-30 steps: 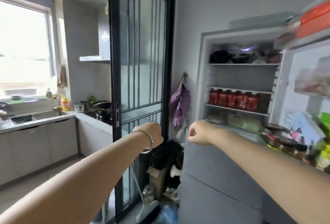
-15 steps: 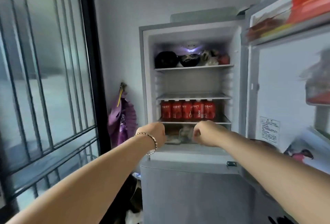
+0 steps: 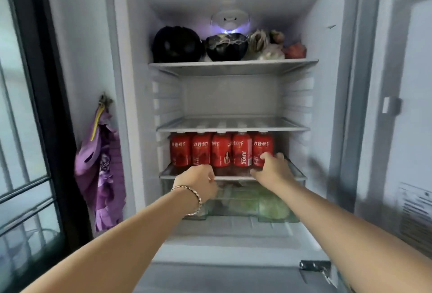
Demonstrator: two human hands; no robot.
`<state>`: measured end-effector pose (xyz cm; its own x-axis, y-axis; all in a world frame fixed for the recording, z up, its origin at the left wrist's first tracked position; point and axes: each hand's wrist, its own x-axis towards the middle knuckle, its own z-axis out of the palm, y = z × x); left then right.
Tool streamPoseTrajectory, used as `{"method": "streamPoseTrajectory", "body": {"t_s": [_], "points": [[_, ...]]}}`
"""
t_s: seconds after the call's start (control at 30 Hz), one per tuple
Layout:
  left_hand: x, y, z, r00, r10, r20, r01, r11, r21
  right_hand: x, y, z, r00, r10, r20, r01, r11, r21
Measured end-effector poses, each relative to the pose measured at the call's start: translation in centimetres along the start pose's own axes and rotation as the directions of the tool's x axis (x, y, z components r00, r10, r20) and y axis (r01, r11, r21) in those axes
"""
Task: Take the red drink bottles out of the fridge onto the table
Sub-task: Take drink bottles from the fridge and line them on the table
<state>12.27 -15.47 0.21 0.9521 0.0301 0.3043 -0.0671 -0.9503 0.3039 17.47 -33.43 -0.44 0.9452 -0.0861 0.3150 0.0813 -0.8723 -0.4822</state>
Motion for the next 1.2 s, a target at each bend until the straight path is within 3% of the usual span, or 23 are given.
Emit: {"method": "streamPoseTrajectory", "body": {"t_s": [0.13,0.3,0.47,0.63,0.8,0.97,1.07,1.13,1.2], "points": [[5.8,0.0,1.6,0.999,0.016,-0.050,-0.018,1.000,-0.026,8.1,-1.1,2.6,0.991,0.061,-0.118,-0.058,0.998,0.034],[10.9,-1.1,3.1,0.995,-0.026,-0.095,0.014,0.993,-0.120,14.5,-3.1,6.1,0.980,0.189,-0.062,-0.189,0.982,0.003],[12.9,-2.1,5.6,1.000,-0.025,-0.005,0.023,0.958,-0.286,16.3,-1.6,6.2,0.972,0.230,-0.036,-0.229,0.973,0.041],[12.8,-1.7,6.8,0.999,0.046,-0.009,-0.046,0.925,-0.376,15.8,-1.4,5.7,0.978,0.196,-0.070,-0.200,0.978,-0.057],[14.1,0.6,5.1,0.991,0.101,-0.087,-0.132,0.835,-0.535,14.5,-1.7,4.7,0.972,0.227,-0.064,-0.234,0.963,-0.136],[15.3,3.9,5.1,0.987,0.137,0.089,-0.029,0.680,-0.733,11.7,-2.2,4.1,0.965,0.248,-0.083,-0.258,0.955,-0.144],[15.9,4.6,5.7,0.987,0.130,0.093,-0.012,0.640,-0.768,10.8,-1.3,3.2,0.980,0.190,-0.063,-0.195,0.977,-0.086],[16.2,4.6,6.1,0.984,0.146,0.106,-0.020,0.674,-0.738,10.3,0.1,3.0,0.992,0.106,-0.075,-0.102,0.994,0.050],[16.6,4.4,6.6,0.982,0.159,0.098,-0.047,0.718,-0.695,9.8,1.7,3.7,0.983,0.044,-0.181,0.004,0.967,0.254]]}}
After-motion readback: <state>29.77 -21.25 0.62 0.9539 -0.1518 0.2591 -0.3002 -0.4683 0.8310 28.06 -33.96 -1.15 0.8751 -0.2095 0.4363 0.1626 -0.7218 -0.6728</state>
